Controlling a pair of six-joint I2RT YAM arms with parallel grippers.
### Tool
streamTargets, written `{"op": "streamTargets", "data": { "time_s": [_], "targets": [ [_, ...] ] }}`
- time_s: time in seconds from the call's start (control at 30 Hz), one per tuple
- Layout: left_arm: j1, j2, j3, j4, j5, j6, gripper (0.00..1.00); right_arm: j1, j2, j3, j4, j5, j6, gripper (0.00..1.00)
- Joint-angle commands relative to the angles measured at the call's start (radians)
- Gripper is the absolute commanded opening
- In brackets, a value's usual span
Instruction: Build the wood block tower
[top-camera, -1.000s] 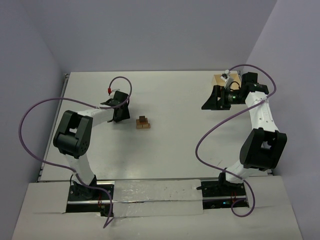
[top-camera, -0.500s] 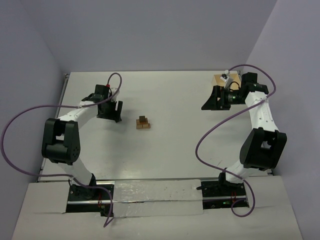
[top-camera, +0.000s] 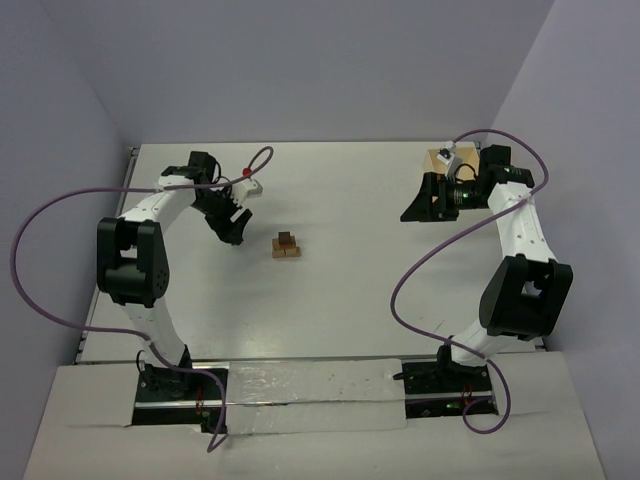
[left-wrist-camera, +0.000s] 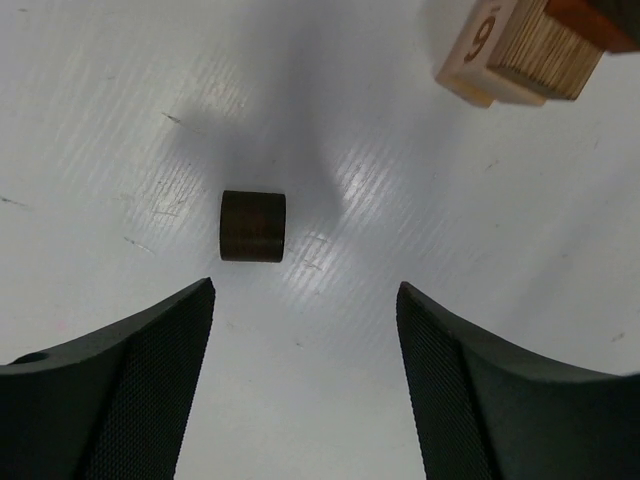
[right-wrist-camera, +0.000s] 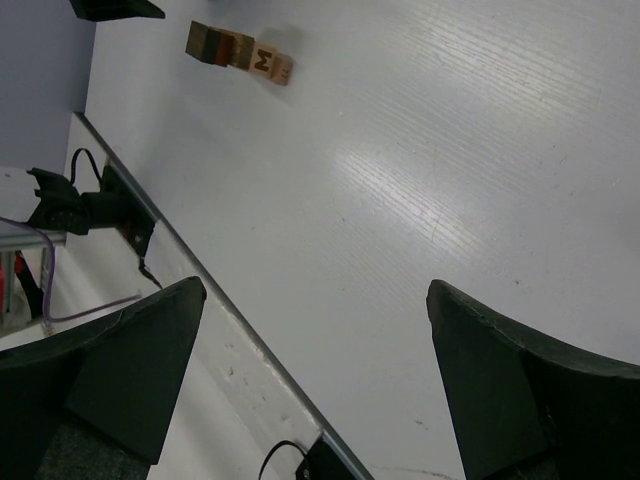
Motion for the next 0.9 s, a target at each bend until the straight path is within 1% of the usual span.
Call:
{"op": "streamTargets", "data": {
  "time_s": [0.0, 0.13, 0.27, 0.4, 0.63, 0.87],
  "targets": [
    [0.003, 0.017, 0.035, -0.011, -0.003, 0.139, 0.78, 0.010, 0.002, 0.036, -0.013, -0.009, -0.019, 1.00],
    [0.003, 0.028, 0.012, 0.016, -0.026, 0.134, 0.76, 0.010, 0.010, 0.039, -0.013, -0.009, -0.018, 1.00],
    [0.001, 0.023, -0.037, 0.098, -0.046, 0.110, 0.75, 0.011, 0.015, 0.043, -0.013, -0.009, -0.016, 1.00],
    [0.000, 0.042, -0.051, 0.152, -0.061, 0.097, 0.71, 0.015, 0.016, 0.046, -0.015, -0.006, -0.014, 1.00],
    [0.000, 0.086, -0.031, 0.165, -0.063, 0.103, 0.65, 0.018, 0.016, 0.047, -0.015, -0.001, -0.013, 1.00],
    [-0.004, 0.105, -0.034, 0.193, -0.057, 0.095, 0.56, 0.019, 0.022, 0.050, -0.016, -0.001, -0.015, 1.00]
  ]
}}
